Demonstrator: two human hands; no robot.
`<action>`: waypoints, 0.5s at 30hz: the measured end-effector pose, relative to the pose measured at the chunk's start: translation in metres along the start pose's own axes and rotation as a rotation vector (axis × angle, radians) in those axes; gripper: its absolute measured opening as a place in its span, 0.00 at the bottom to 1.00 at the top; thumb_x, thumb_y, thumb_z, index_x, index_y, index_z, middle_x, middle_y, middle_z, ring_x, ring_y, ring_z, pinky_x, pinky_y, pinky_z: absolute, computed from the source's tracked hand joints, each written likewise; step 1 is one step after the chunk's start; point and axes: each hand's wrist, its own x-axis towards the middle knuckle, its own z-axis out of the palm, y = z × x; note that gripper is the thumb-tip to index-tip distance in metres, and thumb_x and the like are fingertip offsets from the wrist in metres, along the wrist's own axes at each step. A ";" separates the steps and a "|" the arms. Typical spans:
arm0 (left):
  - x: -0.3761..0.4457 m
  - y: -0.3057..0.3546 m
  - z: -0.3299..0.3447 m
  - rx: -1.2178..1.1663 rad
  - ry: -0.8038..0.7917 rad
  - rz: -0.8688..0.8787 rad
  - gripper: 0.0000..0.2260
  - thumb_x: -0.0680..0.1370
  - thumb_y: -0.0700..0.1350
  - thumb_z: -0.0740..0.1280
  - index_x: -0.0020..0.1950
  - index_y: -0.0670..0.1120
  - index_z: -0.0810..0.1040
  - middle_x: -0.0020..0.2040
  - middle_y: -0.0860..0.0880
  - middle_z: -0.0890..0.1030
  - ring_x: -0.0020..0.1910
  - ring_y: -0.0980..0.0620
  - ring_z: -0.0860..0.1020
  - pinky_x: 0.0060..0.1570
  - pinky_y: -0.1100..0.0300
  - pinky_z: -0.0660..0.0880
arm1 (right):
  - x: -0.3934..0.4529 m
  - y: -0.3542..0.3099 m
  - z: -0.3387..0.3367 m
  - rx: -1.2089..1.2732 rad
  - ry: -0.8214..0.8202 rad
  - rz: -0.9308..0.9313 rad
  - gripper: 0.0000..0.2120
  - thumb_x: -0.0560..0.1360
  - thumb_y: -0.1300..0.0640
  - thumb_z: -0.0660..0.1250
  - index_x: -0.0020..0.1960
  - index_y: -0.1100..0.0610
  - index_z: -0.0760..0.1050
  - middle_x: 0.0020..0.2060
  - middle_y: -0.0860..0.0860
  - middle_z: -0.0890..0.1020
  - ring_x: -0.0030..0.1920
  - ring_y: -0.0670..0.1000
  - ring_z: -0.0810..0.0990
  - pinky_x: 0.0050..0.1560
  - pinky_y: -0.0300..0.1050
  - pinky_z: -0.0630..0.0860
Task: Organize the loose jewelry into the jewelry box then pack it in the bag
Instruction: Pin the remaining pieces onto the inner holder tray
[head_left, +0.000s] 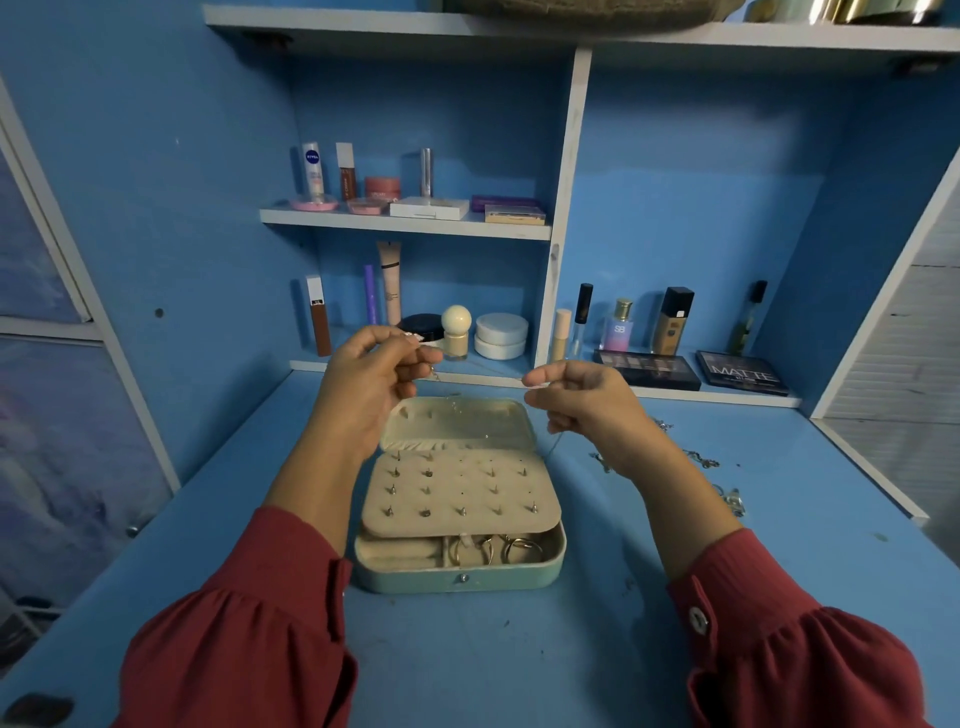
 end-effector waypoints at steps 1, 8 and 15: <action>0.001 0.001 -0.004 -0.024 0.020 0.007 0.06 0.78 0.37 0.63 0.43 0.45 0.73 0.38 0.45 0.84 0.34 0.53 0.78 0.33 0.62 0.71 | 0.000 0.001 -0.003 -0.041 0.022 0.003 0.04 0.72 0.65 0.71 0.45 0.58 0.81 0.30 0.48 0.79 0.29 0.46 0.71 0.38 0.40 0.77; 0.005 0.004 -0.021 -0.122 0.098 0.030 0.06 0.80 0.38 0.63 0.44 0.45 0.71 0.41 0.44 0.85 0.42 0.47 0.84 0.39 0.59 0.79 | 0.000 0.007 -0.023 -0.214 0.211 0.026 0.04 0.73 0.61 0.72 0.47 0.60 0.83 0.36 0.48 0.82 0.34 0.44 0.77 0.25 0.27 0.68; 0.009 0.001 -0.023 -0.156 0.114 0.014 0.05 0.80 0.37 0.61 0.45 0.45 0.70 0.43 0.41 0.85 0.44 0.45 0.84 0.40 0.57 0.81 | 0.005 0.015 -0.028 -0.295 0.313 0.066 0.07 0.74 0.54 0.72 0.46 0.57 0.83 0.45 0.52 0.84 0.41 0.52 0.82 0.36 0.40 0.75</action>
